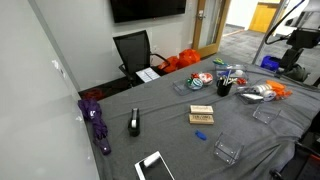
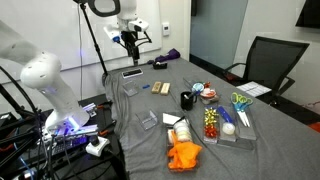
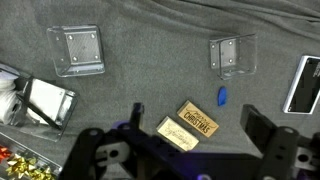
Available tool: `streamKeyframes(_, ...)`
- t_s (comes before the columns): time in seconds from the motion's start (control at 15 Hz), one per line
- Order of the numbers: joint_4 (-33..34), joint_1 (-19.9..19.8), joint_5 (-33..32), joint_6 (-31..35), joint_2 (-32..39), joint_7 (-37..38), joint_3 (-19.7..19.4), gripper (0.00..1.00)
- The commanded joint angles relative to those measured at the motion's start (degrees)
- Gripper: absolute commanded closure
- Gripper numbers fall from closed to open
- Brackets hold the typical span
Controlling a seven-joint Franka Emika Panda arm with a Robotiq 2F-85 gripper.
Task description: Pick up the clear bowl on the right and place it inside the clear bowl on the left
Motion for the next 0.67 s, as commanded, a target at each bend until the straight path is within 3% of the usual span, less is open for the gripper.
streamKeyframes(0.0, -4.02, -1.53, -0.46, 5.16, 0.98, -4.69, -1.12, 0.00)
streamKeyframes(0.6, -8.81, -2.78, -3.01, 12.88, 3.92, -6.31, -1.78, 0.00)
